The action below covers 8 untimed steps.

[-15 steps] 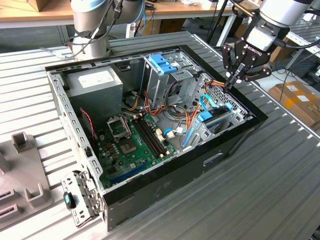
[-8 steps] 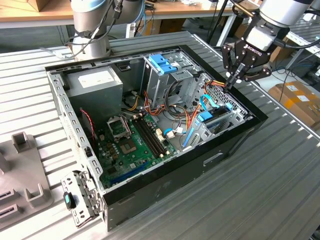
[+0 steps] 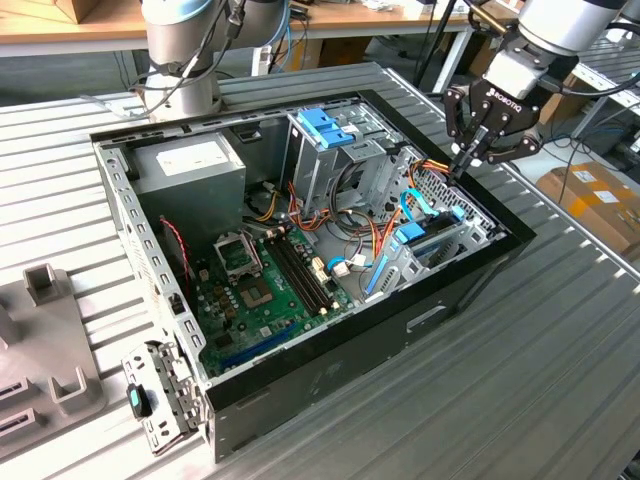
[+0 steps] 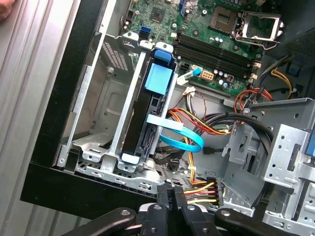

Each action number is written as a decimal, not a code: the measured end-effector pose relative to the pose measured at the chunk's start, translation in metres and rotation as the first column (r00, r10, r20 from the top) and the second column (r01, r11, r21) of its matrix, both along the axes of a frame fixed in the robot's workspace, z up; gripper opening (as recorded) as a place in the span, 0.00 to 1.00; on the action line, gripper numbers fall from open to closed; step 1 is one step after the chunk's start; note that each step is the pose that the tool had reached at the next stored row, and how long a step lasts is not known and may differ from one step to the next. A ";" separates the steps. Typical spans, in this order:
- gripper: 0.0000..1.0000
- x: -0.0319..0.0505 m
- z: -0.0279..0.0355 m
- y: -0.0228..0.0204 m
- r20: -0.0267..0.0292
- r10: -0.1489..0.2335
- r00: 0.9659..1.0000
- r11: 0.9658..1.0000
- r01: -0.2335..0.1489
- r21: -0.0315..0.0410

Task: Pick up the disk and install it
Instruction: 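Insert the second disk wire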

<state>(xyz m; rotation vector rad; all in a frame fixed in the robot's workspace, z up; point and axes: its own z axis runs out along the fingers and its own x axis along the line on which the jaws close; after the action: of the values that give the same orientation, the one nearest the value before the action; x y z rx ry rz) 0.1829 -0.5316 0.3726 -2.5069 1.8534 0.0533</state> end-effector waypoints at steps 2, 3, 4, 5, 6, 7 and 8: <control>0.16 -0.0008 -0.0001 0.0000 0.000 -0.006 1.000 1.000 0.006 0.000; 0.16 -0.0010 -0.0002 0.0000 0.000 -0.010 1.000 1.000 0.010 0.000; 0.16 -0.0013 -0.0004 0.0000 0.000 -0.015 1.000 1.000 0.015 0.000; 0.16 -0.0015 -0.0006 0.0000 0.000 -0.021 1.000 1.000 0.021 0.000; 0.16 -0.0017 -0.0008 0.0000 0.000 -0.026 1.000 1.000 0.026 0.000; 0.16 -0.0019 -0.0010 0.0000 0.000 -0.032 0.999 0.999 0.032 0.000; 0.16 -0.0022 -0.0013 0.0000 0.000 -0.037 0.999 0.999 0.037 0.000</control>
<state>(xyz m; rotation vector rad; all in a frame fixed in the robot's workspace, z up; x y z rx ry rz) 0.1807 -0.5315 0.3713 -2.4715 1.8997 0.0524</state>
